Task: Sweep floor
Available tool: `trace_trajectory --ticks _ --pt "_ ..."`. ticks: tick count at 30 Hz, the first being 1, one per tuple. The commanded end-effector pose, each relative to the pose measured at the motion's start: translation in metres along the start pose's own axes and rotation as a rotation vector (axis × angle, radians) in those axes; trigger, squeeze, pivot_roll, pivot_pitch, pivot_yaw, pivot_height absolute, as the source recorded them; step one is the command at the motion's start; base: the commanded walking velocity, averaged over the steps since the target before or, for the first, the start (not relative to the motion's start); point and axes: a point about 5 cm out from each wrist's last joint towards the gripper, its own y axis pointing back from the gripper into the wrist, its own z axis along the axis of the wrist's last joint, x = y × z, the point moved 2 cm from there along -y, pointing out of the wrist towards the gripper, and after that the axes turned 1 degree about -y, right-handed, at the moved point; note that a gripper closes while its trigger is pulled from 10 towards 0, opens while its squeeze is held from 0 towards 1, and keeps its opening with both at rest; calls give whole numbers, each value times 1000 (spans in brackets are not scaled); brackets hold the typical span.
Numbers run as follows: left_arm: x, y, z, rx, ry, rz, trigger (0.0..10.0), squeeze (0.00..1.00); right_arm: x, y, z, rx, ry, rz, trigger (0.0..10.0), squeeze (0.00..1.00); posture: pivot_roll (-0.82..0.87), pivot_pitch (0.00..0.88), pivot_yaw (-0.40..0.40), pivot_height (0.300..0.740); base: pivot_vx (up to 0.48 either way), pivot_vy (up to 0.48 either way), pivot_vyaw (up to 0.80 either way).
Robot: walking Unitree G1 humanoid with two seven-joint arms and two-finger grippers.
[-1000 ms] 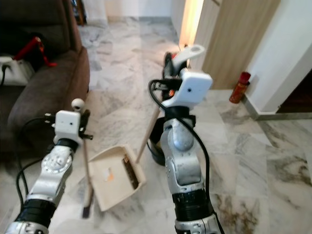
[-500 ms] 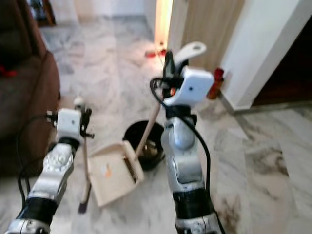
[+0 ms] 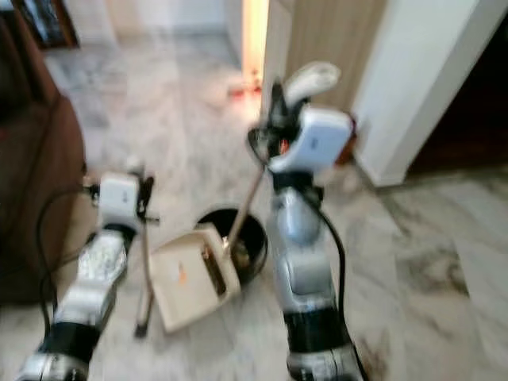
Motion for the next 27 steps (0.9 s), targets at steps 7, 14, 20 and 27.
trace_trajectory --ticks 7,14,20,27 --pt "6 -2 8 -39 -21 11 10000 0 16 -3 13 -53 -54 36 10000 0 165 47 -48 740 39 447 0" --pt "5 -2 7 -32 -39 8 10000 0 16 -3 11 -45 -59 38 10000 0 168 48 -46 740 193 147 0" --pt "5 -3 9 -41 -43 7 10000 0 16 -3 11 -40 -58 36 10000 0 167 47 -45 740 0 0 0" --pt "6 -3 12 -54 -38 18 10000 0 15 -3 7 -20 -56 29 10000 0 168 46 -45 740 0 0 0"
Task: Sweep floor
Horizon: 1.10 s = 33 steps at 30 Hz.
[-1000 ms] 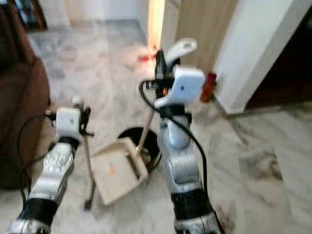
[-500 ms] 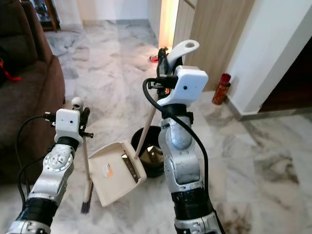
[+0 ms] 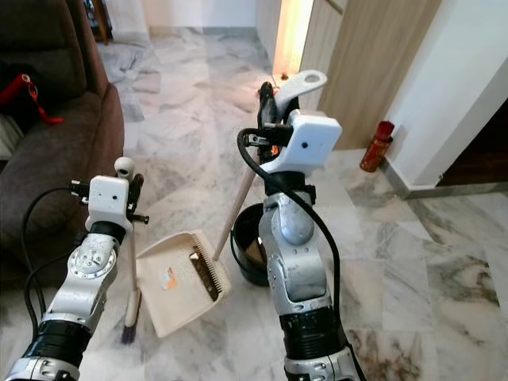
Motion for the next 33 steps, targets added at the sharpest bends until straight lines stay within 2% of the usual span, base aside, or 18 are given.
trace_trajectory --ticks 1,4,15,26,33 --pt "-5 -5 16 -69 -1 -12 10000 0 6 -5 11 -44 -39 -5 10000 0 168 47 -45 740 0 0 0" --pt "-4 -5 16 -69 0 -9 10000 0 4 -6 9 -30 -27 -19 10000 0 167 45 -45 740 0 0 -190" --pt "-3 -5 17 -73 0 2 10000 0 5 -5 7 -22 -30 -11 10000 0 168 32 -42 740 0 0 -800" --pt "0 -5 18 -78 -3 24 10000 0 7 -6 11 -41 -39 3 10000 0 167 36 -45 740 0 0 0" --pt "0 -5 17 -72 -3 27 10000 0 7 -5 11 -41 -39 1 10000 0 164 46 -46 740 272 0 0"
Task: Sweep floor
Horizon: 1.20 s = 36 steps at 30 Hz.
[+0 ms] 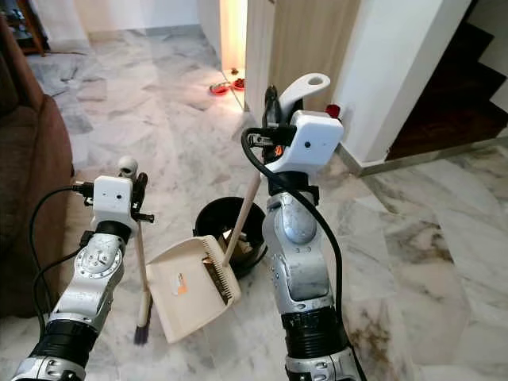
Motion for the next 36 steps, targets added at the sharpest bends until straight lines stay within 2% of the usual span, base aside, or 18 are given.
trace_trajectory --ticks 1,36 --pt "1 -4 15 -67 -15 5 10000 0 9 -5 14 -60 -47 11 10000 0 165 47 -47 740 307 0 0" --pt "3 -7 23 -96 -9 18 10000 0 12 -5 16 -68 -63 17 10000 0 168 45 -49 740 313 0 0"
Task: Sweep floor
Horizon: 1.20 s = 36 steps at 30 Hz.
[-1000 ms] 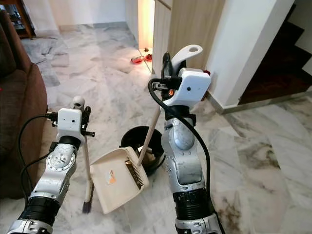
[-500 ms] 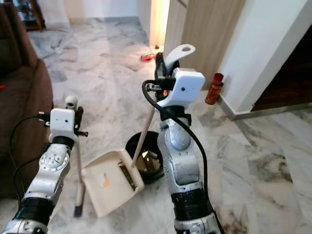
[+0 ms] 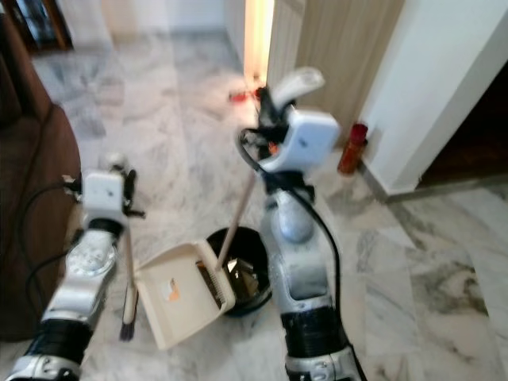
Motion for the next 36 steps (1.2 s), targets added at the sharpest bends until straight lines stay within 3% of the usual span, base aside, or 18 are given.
trace_trajectory --ticks 1,19,30,36 --pt "5 -5 18 -78 10 16 10000 0 17 -4 16 -69 -55 39 10000 0 169 45 -51 740 311 0 0" --pt "5 -6 20 -86 9 18 10000 0 19 -7 22 -93 -67 43 10000 0 167 32 -46 740 314 0 0" --pt "3 -6 19 -90 11 7 10000 0 24 -9 30 -132 -57 73 10000 0 166 32 -48 740 0 0 0" --pt "1 -5 20 -96 4 -1 10000 0 48 -1 53 -264 -24 200 10000 0 161 40 -48 740 0 0 0"
